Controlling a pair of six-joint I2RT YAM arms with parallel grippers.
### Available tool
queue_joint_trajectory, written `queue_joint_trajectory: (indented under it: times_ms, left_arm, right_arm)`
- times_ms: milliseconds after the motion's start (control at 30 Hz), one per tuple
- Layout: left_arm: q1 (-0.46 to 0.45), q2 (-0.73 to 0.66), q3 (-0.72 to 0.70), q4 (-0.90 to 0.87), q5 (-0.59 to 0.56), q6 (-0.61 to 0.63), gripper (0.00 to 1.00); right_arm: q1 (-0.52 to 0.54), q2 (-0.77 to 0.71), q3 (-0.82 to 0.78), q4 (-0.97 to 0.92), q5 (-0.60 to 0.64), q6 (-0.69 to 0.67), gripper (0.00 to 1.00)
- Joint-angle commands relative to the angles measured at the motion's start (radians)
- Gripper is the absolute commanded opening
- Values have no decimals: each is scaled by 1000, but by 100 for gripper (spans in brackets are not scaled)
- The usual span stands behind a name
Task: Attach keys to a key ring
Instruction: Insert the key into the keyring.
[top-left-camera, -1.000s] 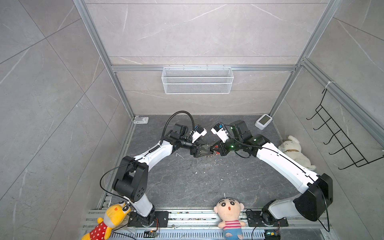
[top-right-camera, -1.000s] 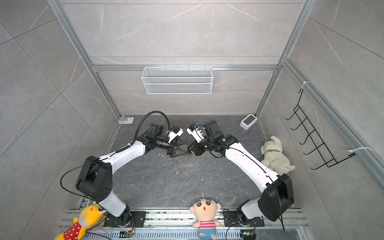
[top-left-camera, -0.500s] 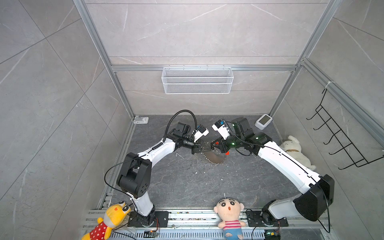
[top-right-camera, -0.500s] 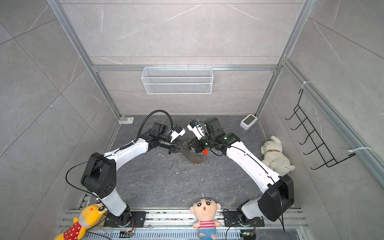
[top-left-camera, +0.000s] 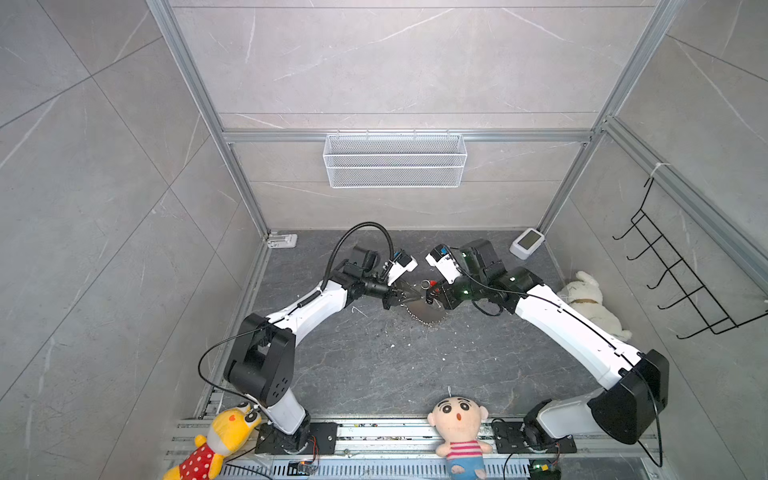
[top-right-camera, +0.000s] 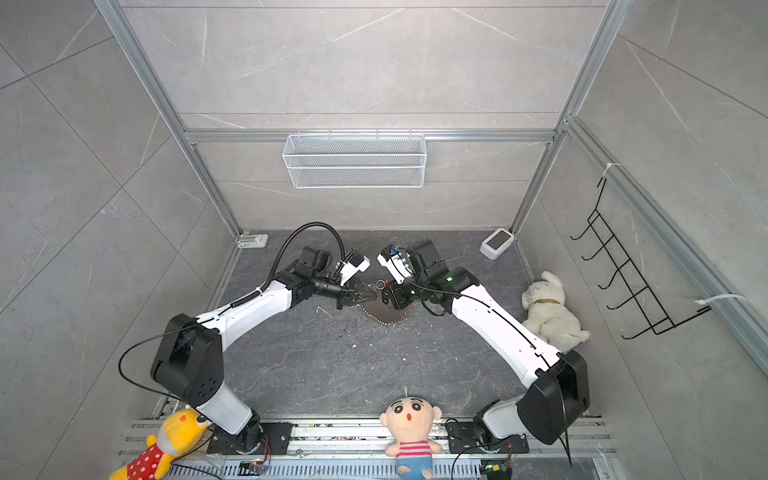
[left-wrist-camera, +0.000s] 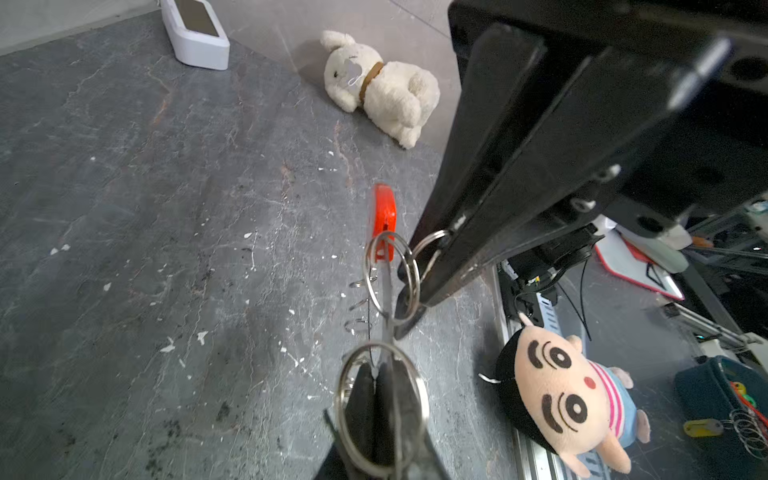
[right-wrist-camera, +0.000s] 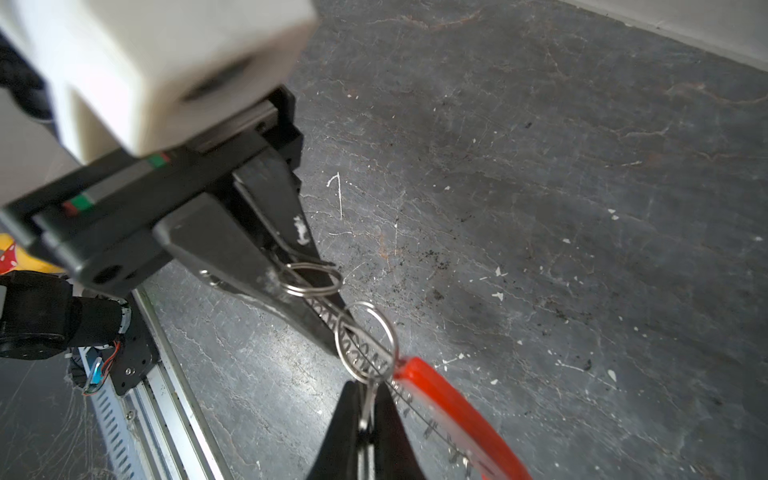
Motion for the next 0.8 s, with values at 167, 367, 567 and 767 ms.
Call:
queue_joint_trajectory:
  times_ms: [167,367,567,767]
  left_arm:
    - [-3,-106,-95,307,-57,-128,0]
    - [-2,-107,-96,308,-67,-125,0]
    - [-12,-110,-88,317,-84,-131,0]
    - [-20,-112,-84,319,-94,-132,0]
  right_arm:
    - [0,-65,-72,60,-10,55,32]
    - [-4,-128,-75,67,2,73,33]
    - [-43,-155,-45,135,13,124,28]
    - [-89,-61,3,207,-90,211,22]
